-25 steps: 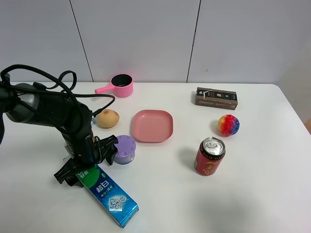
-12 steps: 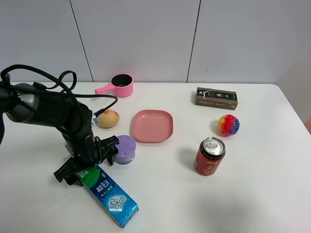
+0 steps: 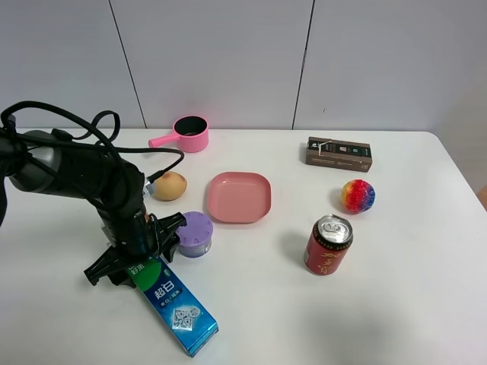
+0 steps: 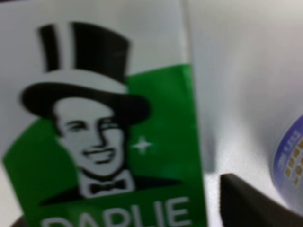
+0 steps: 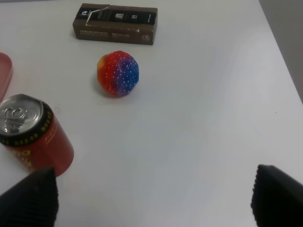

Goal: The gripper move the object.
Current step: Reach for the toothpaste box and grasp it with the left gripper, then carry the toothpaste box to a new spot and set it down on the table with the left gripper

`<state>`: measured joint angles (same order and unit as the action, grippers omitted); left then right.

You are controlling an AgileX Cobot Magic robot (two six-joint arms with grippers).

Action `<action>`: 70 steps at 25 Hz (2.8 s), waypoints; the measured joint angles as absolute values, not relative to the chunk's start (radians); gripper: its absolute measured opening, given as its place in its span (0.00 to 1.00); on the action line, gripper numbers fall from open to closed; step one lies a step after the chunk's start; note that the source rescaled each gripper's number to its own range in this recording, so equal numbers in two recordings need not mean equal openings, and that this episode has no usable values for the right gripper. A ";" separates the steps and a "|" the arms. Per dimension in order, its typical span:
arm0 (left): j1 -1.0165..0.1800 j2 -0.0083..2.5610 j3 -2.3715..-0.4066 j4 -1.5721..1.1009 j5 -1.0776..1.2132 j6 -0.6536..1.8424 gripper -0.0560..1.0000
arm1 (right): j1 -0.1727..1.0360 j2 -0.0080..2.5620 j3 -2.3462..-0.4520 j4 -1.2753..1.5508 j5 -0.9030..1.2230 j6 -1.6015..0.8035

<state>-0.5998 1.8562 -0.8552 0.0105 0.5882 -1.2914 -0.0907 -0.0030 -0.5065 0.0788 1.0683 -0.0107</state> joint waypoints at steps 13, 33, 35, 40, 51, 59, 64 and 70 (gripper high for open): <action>-0.600 1.856 -0.855 0.019 0.589 -1.291 0.05 | -0.091 -0.003 -0.507 0.079 1.068 -0.011; -0.600 1.661 -0.855 0.058 0.769 -1.204 0.05 | -0.091 -0.003 -0.507 0.079 1.068 -0.011; -0.600 1.604 -0.855 0.070 0.807 -1.203 0.05 | -0.091 -0.003 -0.507 0.079 1.068 -0.011; -0.600 1.425 -0.855 0.082 0.848 -1.105 0.05 | -0.091 -0.003 -0.507 0.079 1.068 -0.011; -0.600 1.169 -0.955 -0.017 0.886 -0.795 0.05 | -0.091 -0.003 -0.507 0.079 1.068 -0.011; -0.732 1.309 -1.119 0.037 0.981 -0.669 0.05 | -0.091 -0.003 -0.507 0.079 1.068 -0.011; -0.854 1.420 -1.246 0.100 1.028 -0.600 0.05 | -0.091 -0.003 -0.507 0.079 1.068 -0.011; -0.980 1.546 -1.417 0.111 1.041 -0.468 0.05 | -0.091 -0.003 -0.507 0.079 1.068 -0.011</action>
